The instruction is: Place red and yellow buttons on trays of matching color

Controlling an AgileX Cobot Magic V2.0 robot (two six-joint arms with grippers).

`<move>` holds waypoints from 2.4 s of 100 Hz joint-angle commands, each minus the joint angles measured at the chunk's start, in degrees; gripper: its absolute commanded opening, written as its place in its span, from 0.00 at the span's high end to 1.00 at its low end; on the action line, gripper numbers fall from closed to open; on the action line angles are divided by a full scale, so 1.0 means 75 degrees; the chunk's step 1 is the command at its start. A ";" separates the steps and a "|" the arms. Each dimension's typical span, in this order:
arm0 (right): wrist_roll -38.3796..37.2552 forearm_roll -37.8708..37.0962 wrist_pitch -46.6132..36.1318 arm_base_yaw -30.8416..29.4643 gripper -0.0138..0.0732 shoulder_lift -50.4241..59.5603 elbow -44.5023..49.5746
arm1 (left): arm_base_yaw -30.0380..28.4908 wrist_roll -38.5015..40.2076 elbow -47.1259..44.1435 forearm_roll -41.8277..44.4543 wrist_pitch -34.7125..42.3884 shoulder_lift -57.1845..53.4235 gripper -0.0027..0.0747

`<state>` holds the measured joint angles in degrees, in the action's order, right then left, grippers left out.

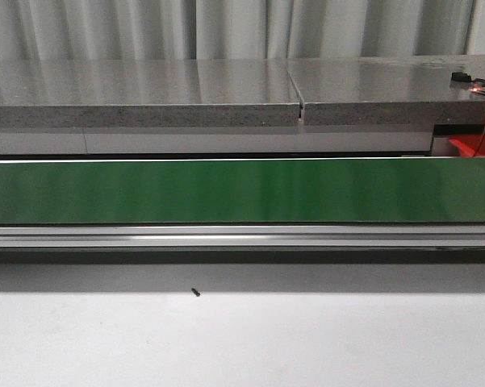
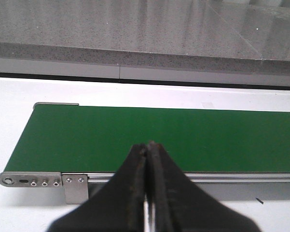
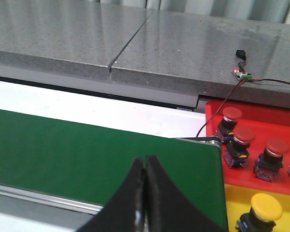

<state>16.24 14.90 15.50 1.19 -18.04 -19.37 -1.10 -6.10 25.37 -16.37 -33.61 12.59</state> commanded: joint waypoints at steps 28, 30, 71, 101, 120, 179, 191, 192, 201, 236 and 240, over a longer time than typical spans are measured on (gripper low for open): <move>-0.1571 -0.1466 -0.0837 0.0027 0.97 0.2290 0.1570 | 0.0067 0.0075 0.0197 -0.0154 0.0577 0.0059 0.99; -0.1571 -0.1466 -0.0844 0.0027 0.97 0.2368 0.1657 | 0.0067 0.0075 0.0197 -0.0154 0.0577 0.0059 0.99; -0.1649 -0.1441 -0.1585 0.0027 0.97 0.2636 0.2665 | 0.0067 0.0075 0.0197 -0.0154 0.0577 0.0059 0.99; -0.1649 -0.1399 -0.1584 0.0027 0.97 0.2636 0.2665 | 0.0067 0.0075 0.0197 -0.0154 0.0577 0.0059 0.99; -0.1649 -0.1399 -0.1584 0.0027 0.97 0.2636 0.2665 | 0.0067 0.0075 0.0197 -0.0154 0.0577 0.0059 0.99; -0.1649 -0.1399 -0.1584 0.0027 0.97 0.2636 0.2665 | 0.0067 0.0075 0.0197 -0.0154 0.0590 0.0059 0.99; -0.1649 -0.1399 -0.1584 0.0027 0.97 0.2636 0.2665 | 0.0067 0.0075 0.0122 -0.0084 0.1144 0.0059 0.99; -0.1649 -0.1399 -0.1584 0.0027 0.97 0.2636 0.2665 | 0.0067 0.0075 0.0096 -0.0084 0.1187 0.0059 0.99; -0.1649 -0.1399 -0.1584 0.0027 0.97 0.2636 0.2665 | 0.0067 0.0075 -0.0153 -0.0014 0.1596 0.0059 0.99; -0.1649 -0.1400 -0.1584 0.0019 0.97 0.2636 0.2665 | 0.0067 0.0720 -0.1563 0.1335 0.2241 -0.0816 0.99; -0.1649 -0.1400 -0.1584 0.0019 0.97 0.2636 0.2665 | 0.0067 0.1117 -0.1727 0.1665 0.2407 -0.1012 0.99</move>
<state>3.78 4.78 8.40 1.19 0.61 1.52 -1.10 -3.00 12.94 -8.00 -22.84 6.57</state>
